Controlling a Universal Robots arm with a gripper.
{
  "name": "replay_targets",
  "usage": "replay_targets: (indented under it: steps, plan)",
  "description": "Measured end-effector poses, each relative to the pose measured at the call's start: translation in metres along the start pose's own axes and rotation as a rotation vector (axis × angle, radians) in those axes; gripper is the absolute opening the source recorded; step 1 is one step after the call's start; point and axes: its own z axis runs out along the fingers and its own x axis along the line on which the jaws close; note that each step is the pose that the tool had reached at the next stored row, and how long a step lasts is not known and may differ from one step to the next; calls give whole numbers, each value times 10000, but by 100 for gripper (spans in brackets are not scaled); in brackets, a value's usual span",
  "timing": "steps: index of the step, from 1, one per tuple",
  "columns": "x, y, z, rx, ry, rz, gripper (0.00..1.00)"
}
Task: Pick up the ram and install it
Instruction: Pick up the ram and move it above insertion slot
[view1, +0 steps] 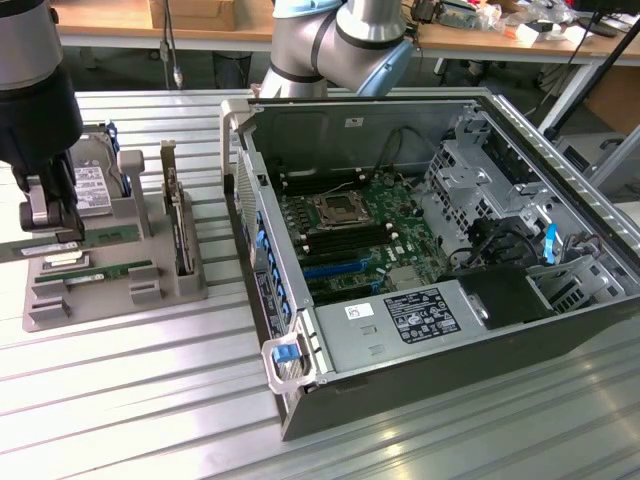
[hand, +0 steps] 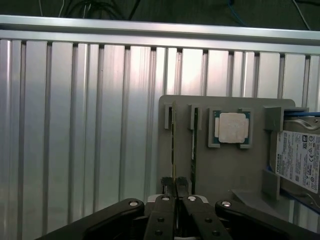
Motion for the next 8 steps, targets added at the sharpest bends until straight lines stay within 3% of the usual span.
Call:
replay_targets:
  steps: [8]
  plan:
    - [-1,5,-117,1,0,0,12]
